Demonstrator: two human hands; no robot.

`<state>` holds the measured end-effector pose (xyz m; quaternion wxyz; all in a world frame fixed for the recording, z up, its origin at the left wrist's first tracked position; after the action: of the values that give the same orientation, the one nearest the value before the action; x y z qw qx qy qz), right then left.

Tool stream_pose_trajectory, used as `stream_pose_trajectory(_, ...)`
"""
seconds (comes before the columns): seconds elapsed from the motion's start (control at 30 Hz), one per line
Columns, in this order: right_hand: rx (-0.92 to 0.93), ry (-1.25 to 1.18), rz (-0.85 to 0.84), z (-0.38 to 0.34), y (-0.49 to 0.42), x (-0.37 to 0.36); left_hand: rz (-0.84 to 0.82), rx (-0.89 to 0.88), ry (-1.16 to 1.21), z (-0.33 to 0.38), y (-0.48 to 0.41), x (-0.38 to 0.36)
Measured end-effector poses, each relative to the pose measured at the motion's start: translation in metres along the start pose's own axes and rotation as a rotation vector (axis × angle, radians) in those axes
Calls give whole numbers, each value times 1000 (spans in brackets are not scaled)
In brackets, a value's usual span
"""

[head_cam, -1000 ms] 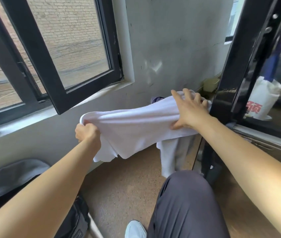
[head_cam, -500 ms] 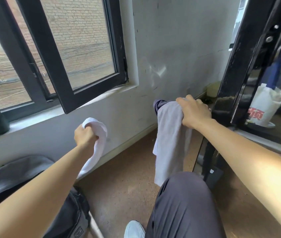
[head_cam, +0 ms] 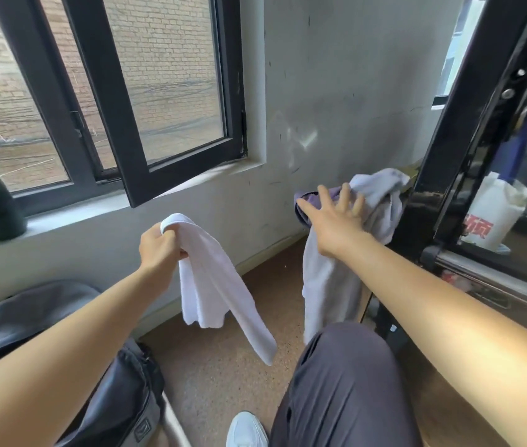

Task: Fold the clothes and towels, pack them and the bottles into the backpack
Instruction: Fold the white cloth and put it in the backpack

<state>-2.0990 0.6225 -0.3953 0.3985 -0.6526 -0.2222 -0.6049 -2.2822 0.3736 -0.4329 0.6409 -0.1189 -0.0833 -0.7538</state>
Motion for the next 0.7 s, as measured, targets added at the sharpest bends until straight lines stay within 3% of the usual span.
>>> stream_pose_trajectory(0.2,-187,54,-65,27,-20,-12,1,-45,-25,-10,-3,25)
stream_pose_trajectory(0.3,-149,52,-109,24,-29,-5,21,-36,-21,-13,-2,28)
stream_pose_trajectory(0.57,68,-42,302,28,-17,-29,-46,-58,-1,-5,8,16)
stream_pose_trajectory(0.7,182,-295,475,16,-15,-31,-51,-95,-17,0,12,21)
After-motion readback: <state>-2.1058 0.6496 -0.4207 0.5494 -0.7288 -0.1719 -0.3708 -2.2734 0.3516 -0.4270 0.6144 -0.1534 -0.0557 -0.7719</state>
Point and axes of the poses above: each hand's wrist, its own y-axis away from the middle knuckle, its own x-axis out of the back of the hand, z = x × y, the point moved 2 cm from there along -y, towards the middle knuckle, and after that the axes turned 11 degrees about -y, right-handed, at the moved point
